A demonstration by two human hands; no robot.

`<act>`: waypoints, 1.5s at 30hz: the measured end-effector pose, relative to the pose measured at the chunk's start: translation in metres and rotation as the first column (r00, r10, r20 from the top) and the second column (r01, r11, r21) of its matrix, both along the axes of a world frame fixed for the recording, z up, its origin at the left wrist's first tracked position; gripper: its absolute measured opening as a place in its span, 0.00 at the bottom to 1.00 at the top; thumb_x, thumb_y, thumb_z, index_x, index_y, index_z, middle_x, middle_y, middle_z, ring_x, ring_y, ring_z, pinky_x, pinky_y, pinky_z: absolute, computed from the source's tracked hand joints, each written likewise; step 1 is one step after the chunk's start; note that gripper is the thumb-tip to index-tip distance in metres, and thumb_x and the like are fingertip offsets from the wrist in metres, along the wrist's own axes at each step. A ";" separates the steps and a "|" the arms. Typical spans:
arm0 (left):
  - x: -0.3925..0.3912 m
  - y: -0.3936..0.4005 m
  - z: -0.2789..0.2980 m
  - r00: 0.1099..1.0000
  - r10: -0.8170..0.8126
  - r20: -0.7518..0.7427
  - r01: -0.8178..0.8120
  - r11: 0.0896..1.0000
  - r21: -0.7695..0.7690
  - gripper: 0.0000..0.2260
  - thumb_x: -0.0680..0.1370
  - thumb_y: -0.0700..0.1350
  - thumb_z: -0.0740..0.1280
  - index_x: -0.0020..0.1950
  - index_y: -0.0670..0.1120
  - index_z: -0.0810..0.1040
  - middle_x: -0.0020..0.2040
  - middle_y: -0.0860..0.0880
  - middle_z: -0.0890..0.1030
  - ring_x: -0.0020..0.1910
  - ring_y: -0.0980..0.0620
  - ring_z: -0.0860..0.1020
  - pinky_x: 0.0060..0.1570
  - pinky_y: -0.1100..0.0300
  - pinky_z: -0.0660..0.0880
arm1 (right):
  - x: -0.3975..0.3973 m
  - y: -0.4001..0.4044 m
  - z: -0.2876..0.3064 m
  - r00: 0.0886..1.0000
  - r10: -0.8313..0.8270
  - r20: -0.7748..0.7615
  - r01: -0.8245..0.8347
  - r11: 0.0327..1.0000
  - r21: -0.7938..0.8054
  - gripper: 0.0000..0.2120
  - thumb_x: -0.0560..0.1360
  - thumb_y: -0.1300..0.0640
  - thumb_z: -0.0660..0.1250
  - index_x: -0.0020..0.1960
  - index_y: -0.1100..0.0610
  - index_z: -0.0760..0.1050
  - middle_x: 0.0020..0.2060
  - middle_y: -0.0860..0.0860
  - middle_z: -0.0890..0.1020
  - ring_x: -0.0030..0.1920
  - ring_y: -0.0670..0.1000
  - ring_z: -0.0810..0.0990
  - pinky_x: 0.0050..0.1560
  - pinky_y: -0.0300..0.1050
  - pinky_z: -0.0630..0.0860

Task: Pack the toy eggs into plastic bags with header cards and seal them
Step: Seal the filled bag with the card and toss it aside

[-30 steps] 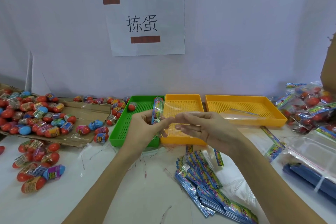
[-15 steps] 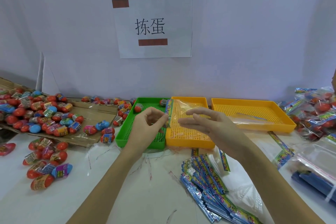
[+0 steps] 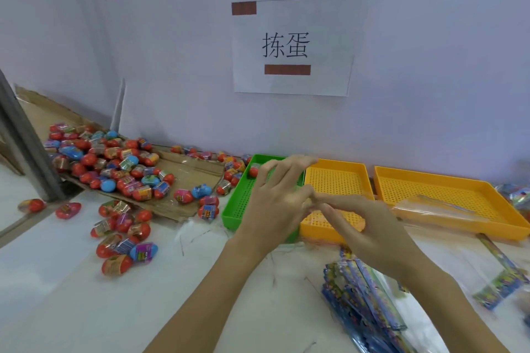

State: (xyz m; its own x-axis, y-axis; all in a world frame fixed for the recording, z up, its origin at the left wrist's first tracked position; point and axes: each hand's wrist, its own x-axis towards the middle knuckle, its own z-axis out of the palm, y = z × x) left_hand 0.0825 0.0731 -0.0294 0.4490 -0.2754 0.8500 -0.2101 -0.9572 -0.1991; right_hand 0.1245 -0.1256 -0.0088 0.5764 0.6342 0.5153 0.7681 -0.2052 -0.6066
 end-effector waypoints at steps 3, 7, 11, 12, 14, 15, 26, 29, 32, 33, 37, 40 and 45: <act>-0.001 0.006 0.002 0.996 0.086 -0.036 -0.087 0.996 -0.025 0.11 0.75 0.53 0.78 0.42 0.47 0.84 0.58 0.49 0.84 0.60 0.47 0.80 0.63 0.49 0.66 | 0.001 -0.004 0.006 0.992 -0.077 0.096 0.069 0.993 0.092 0.11 0.82 0.49 0.65 0.59 0.47 0.85 0.52 0.35 0.85 0.55 0.34 0.82 0.55 0.29 0.76; -0.003 0.015 -0.001 0.984 0.034 -0.174 -0.111 0.884 -0.455 0.09 0.77 0.52 0.76 0.46 0.47 0.86 0.41 0.53 0.86 0.38 0.53 0.80 0.54 0.52 0.72 | 0.008 -0.007 0.009 0.981 -0.193 0.021 0.179 0.944 0.278 0.11 0.85 0.53 0.62 0.57 0.51 0.84 0.43 0.38 0.86 0.42 0.40 0.84 0.56 0.40 0.78; -0.002 0.035 -0.004 0.978 -0.047 -0.204 -0.167 0.415 -0.894 0.06 0.81 0.50 0.72 0.53 0.48 0.82 0.42 0.53 0.84 0.34 0.59 0.80 0.36 0.69 0.73 | 0.012 0.020 0.000 0.974 -0.221 -0.045 0.226 0.956 0.190 0.11 0.84 0.61 0.63 0.62 0.54 0.80 0.54 0.43 0.85 0.58 0.41 0.83 0.60 0.40 0.79; -0.002 0.042 -0.004 0.984 -0.038 -0.174 -0.153 0.314 -0.937 0.05 0.81 0.49 0.72 0.53 0.49 0.80 0.42 0.51 0.84 0.34 0.58 0.79 0.33 0.68 0.72 | 0.014 0.031 -0.003 0.976 -0.215 -0.024 0.216 0.969 0.120 0.12 0.84 0.63 0.63 0.63 0.54 0.79 0.56 0.43 0.85 0.58 0.42 0.82 0.60 0.40 0.79; -0.001 0.053 -0.005 0.994 0.003 -0.109 -0.109 0.159 -0.981 0.04 0.81 0.47 0.72 0.49 0.50 0.78 0.41 0.48 0.84 0.37 0.49 0.81 0.36 0.61 0.75 | 0.024 0.055 -0.007 0.981 -0.188 0.034 0.190 0.981 -0.043 0.14 0.84 0.65 0.61 0.66 0.55 0.77 0.60 0.47 0.84 0.60 0.46 0.82 0.62 0.43 0.78; -0.001 0.057 -0.006 0.996 0.020 -0.089 -0.091 0.101 -0.991 0.06 0.81 0.47 0.72 0.48 0.51 0.76 0.41 0.48 0.84 0.40 0.46 0.82 0.41 0.55 0.78 | 0.031 0.069 -0.007 0.982 -0.176 0.063 0.183 0.974 -0.131 0.16 0.84 0.65 0.60 0.69 0.55 0.76 0.63 0.49 0.82 0.61 0.49 0.81 0.63 0.43 0.76; 0.005 0.060 -0.015 0.992 -0.023 -0.126 -0.123 0.126 -0.984 0.11 0.77 0.52 0.77 0.52 0.53 0.77 0.39 0.55 0.85 0.37 0.62 0.80 0.40 0.68 0.72 | 0.125 0.167 -0.019 0.854 -0.295 0.427 0.509 0.641 -0.574 0.20 0.78 0.70 0.64 0.68 0.59 0.77 0.63 0.58 0.76 0.65 0.60 0.74 0.63 0.52 0.74; 0.006 0.062 -0.014 0.991 -0.046 -0.122 -0.115 0.142 -0.983 0.12 0.75 0.54 0.78 0.51 0.54 0.77 0.40 0.56 0.86 0.40 0.62 0.80 0.43 0.67 0.73 | 0.126 0.169 -0.021 0.863 -0.334 0.378 0.489 0.738 -0.464 0.17 0.80 0.70 0.64 0.66 0.60 0.80 0.60 0.59 0.77 0.62 0.62 0.76 0.63 0.54 0.74; 0.006 0.062 -0.012 0.991 -0.060 -0.118 -0.106 0.173 -0.979 0.12 0.74 0.52 0.79 0.47 0.54 0.77 0.40 0.56 0.86 0.37 0.65 0.77 0.42 0.71 0.69 | 0.109 0.159 -0.014 0.909 -0.392 0.145 0.413 0.896 -0.164 0.13 0.82 0.63 0.65 0.65 0.61 0.80 0.57 0.59 0.80 0.57 0.59 0.80 0.59 0.52 0.77; 0.006 0.062 -0.012 0.991 -0.071 -0.112 -0.097 0.183 -0.978 0.12 0.74 0.51 0.79 0.47 0.55 0.77 0.39 0.56 0.86 0.37 0.65 0.77 0.42 0.70 0.69 | 0.100 0.152 -0.010 0.917 -0.397 0.035 0.398 0.916 -0.044 0.12 0.82 0.61 0.66 0.64 0.60 0.79 0.55 0.57 0.81 0.53 0.57 0.81 0.56 0.51 0.79; 0.004 0.058 -0.011 0.986 -0.106 -0.128 -0.098 0.255 -0.962 0.13 0.73 0.50 0.80 0.52 0.53 0.79 0.40 0.57 0.85 0.40 0.58 0.81 0.43 0.63 0.73 | 0.056 0.109 -0.002 0.913 -0.291 -0.285 0.360 0.905 0.229 0.09 0.82 0.56 0.68 0.62 0.54 0.78 0.51 0.48 0.83 0.48 0.49 0.85 0.49 0.52 0.84; 0.004 0.054 -0.008 0.979 -0.092 -0.181 -0.124 0.433 -0.893 0.13 0.74 0.51 0.79 0.54 0.53 0.80 0.40 0.59 0.84 0.41 0.58 0.81 0.45 0.61 0.74 | 0.023 0.077 -0.008 0.915 -0.232 -0.329 0.346 0.872 0.347 0.08 0.82 0.57 0.68 0.60 0.51 0.82 0.51 0.47 0.85 0.50 0.48 0.84 0.51 0.44 0.83; 0.000 0.043 -0.006 0.992 0.056 -0.113 -0.110 0.826 -0.554 0.15 0.75 0.51 0.78 0.58 0.47 0.81 0.41 0.57 0.84 0.40 0.55 0.81 0.54 0.53 0.74 | -0.008 0.062 0.000 0.971 -0.217 -0.099 0.238 0.857 0.457 0.15 0.80 0.63 0.69 0.66 0.55 0.80 0.55 0.54 0.79 0.53 0.50 0.81 0.54 0.39 0.78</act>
